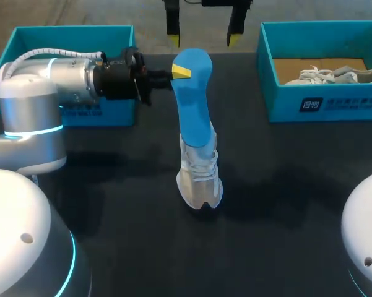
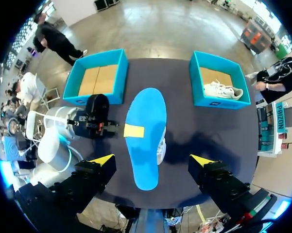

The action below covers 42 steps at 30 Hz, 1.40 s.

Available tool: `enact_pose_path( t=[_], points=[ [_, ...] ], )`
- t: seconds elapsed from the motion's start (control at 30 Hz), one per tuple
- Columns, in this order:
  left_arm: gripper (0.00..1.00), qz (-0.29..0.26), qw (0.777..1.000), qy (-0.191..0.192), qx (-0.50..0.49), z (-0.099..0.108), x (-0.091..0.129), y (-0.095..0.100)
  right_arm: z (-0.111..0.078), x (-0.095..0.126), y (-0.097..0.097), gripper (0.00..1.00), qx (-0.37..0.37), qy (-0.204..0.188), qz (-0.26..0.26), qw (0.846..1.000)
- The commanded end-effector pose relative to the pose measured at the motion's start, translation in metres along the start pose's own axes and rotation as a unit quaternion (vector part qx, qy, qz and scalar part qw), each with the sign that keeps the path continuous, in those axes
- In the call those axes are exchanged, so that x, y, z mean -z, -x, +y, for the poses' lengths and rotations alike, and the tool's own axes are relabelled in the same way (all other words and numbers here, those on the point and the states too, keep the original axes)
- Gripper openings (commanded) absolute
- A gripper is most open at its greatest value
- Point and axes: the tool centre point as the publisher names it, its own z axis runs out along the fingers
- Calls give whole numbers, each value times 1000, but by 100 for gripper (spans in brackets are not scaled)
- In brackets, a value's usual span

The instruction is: Take the shoe out of the shoebox, open the shoe tongue, remove and reinsert the insole, then place the shoe into the shoebox

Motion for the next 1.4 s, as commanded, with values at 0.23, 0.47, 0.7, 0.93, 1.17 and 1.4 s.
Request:
enact_pose_path(
  t=[0.23, 0.47, 0.7, 0.93, 1.17, 1.4],
  points=[
    [0, 1, 1000, 0, 0, 0, 0, 1, 1, -19, -9, 100, 9, 10, 2, 1000],
    [0, 1, 1000, 0, 0, 0, 0, 1, -2, -27, -14, 100, 11, 7, 9, 1000],
    [0, 1, 1000, 0, 0, 0, 0, 1, -6, -24, -20, 100, 19, 6, 4, 1000],
    [0, 1, 1000, 0, 0, 0, 0, 1, -6, -23, -20, 100, 21, 1, 4, 1000],
    [0, 1, 1000, 0, 0, 0, 0, 1, -6, -23, -20, 100, 21, 1, 4, 1000],
    [0, 1, 1000, 0, 0, 0, 0, 1, -5, -24, -5, 100, 12, 25, 80, 996]
  ],
)
